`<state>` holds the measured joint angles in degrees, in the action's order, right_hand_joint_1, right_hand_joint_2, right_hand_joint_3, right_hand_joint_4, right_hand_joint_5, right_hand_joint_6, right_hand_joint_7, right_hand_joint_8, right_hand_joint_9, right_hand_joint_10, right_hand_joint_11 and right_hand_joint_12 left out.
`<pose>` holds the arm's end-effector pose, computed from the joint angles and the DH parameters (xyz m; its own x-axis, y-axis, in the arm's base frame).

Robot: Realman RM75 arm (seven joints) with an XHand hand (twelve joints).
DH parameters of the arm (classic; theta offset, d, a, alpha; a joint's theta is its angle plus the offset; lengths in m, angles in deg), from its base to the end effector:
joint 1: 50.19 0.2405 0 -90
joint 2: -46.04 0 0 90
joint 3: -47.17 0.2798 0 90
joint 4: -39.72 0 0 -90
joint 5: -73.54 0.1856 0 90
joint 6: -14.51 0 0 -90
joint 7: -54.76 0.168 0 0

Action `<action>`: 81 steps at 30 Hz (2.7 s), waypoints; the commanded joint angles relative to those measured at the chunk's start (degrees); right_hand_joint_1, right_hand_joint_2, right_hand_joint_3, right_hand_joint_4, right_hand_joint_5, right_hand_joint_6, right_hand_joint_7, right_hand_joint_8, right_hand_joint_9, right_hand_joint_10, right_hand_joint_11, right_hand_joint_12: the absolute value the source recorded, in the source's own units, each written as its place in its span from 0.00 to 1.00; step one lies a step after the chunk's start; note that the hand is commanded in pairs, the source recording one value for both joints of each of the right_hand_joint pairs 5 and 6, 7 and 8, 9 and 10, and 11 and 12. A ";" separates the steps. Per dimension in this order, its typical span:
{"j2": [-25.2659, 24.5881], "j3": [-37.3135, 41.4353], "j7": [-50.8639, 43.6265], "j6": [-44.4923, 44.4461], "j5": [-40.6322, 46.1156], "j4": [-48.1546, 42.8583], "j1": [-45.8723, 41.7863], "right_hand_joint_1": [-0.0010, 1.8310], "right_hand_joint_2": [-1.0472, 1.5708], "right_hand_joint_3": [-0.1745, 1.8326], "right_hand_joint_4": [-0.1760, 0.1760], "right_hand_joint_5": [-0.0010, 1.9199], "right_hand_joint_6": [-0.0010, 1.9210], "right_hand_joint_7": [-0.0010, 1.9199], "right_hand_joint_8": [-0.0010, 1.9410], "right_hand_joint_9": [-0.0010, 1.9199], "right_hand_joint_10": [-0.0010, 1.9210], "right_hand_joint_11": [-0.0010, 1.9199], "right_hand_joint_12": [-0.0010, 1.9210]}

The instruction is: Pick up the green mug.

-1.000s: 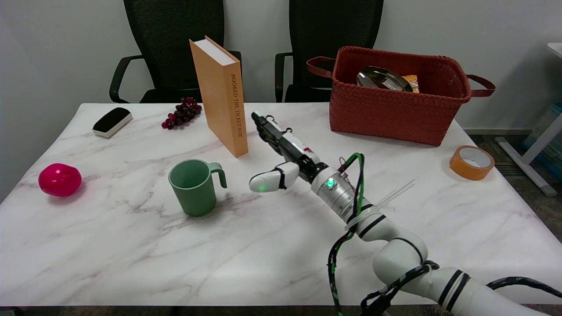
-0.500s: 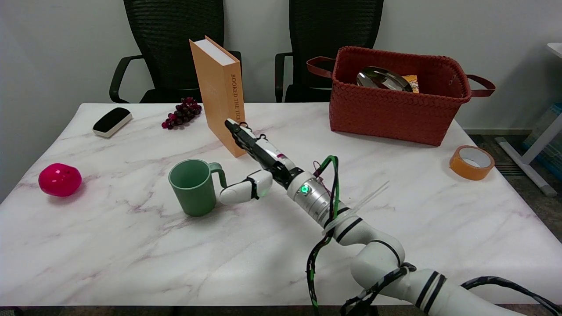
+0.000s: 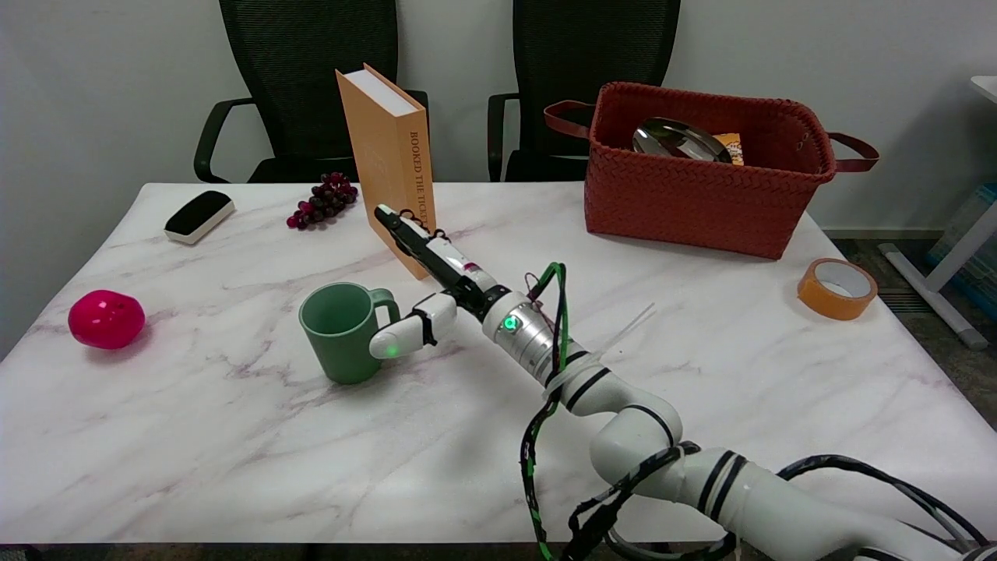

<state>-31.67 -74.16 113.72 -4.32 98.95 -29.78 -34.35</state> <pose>-0.2829 -0.3947 0.1627 0.4143 -0.2983 0.8599 -0.9030 -0.2533 0.3472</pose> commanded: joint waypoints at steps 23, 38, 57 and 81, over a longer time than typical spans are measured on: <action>-11.19 -4.26 10.60 -16.65 -7.80 33.73 11.92 0.46 0.23 0.23 0.50 0.00 0.00 0.00 0.00 0.00 0.00 0.00 0.00; -13.08 -4.10 10.60 -18.55 -9.72 39.64 13.40 0.50 0.16 0.30 0.50 0.00 0.00 0.00 0.00 0.00 0.00 0.00 0.00; -14.12 -3.96 10.12 -17.99 -9.72 41.45 14.19 0.53 0.15 0.30 0.50 0.01 0.01 0.00 0.00 0.00 0.00 0.00 0.00; -14.45 -3.46 10.44 -17.83 -9.24 42.30 14.43 0.58 0.16 0.28 0.50 0.19 0.19 0.17 0.17 0.03 0.03 0.36 0.36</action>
<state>-45.87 -77.89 123.91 -22.17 89.41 11.88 -20.04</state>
